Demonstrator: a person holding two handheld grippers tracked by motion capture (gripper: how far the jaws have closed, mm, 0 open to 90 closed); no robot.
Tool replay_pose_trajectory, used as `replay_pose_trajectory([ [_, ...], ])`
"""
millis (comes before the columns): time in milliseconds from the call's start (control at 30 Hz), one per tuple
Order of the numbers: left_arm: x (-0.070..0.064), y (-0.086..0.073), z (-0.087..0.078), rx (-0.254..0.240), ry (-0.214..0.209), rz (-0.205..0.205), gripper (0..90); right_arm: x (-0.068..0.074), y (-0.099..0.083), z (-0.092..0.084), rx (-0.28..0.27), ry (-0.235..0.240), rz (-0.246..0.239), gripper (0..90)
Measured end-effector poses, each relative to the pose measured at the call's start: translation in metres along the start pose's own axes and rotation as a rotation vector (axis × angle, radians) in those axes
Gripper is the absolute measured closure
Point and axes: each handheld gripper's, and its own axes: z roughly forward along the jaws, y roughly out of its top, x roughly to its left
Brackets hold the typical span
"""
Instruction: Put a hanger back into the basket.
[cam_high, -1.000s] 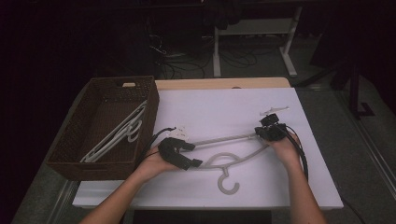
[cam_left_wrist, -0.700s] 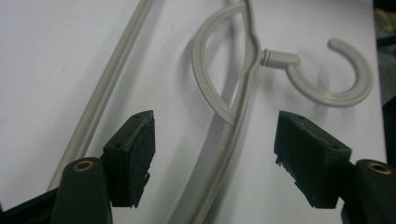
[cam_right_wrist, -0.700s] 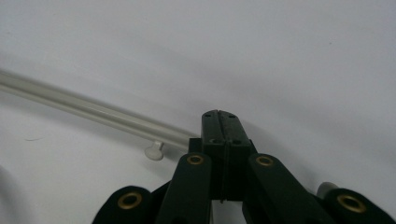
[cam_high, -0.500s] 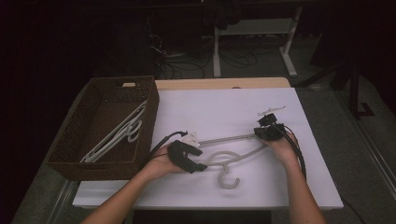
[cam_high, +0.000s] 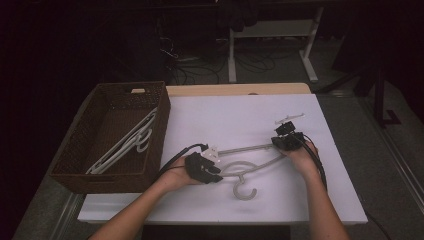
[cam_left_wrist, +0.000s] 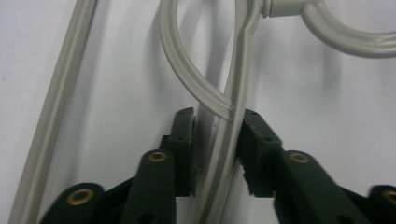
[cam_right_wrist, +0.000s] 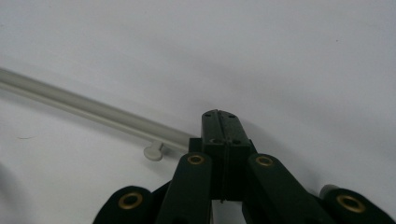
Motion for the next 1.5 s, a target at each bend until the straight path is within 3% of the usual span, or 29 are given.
replay_pose_trajectory([
  [233, -0.001, 0.001, 0.0, 0.01, -0.007, 0.037, 77.3, 0.0, 0.001, 0.001, 0.004, -0.003, -0.01, 89.6],
  [333, -0.002, 0.002, 0.0, 0.003, -0.035, 0.053, 78.5, 0.0, 0.001, -0.002, -0.004, 0.0, -0.01, 89.3],
  [400, -0.005, 0.004, 0.0, -0.005, -0.052, 0.065, 79.6, 0.0, 0.001, -0.005, -0.02, -0.008, -0.007, 76.8],
  [467, -0.008, 0.006, 0.0, -0.012, -0.065, 0.067, 81.4, 0.001, 0.001, -0.01, -0.036, -0.004, -0.018, 74.9],
  [633, -0.006, 0.007, -0.004, -0.045, -0.071, 0.026, 81.9, 0.003, 0.004, -0.037, -0.129, 0.022, -0.009, 64.7],
  [733, -0.004, 0.007, -0.009, -0.075, -0.068, -0.019, 82.1, 0.002, 0.002, -0.047, -0.153, 0.035, 0.007, 57.5],
  [1067, 0.012, 0.003, -0.033, -0.163, -0.05, -0.196, 82.1, -0.001, -0.021, -0.067, -0.147, 0.075, -0.008, 32.7],
  [1300, 0.017, 0.015, -0.06, -0.207, 0.006, -0.274, 82.1, 0.002, -0.04, -0.075, -0.152, 0.16, -0.031, 14.2],
  [1500, 0.02, 0.03, -0.097, -0.236, 0.045, -0.314, 82.1, 0.01, -0.051, -0.076, -0.152, 0.236, -0.054, 0.4],
])
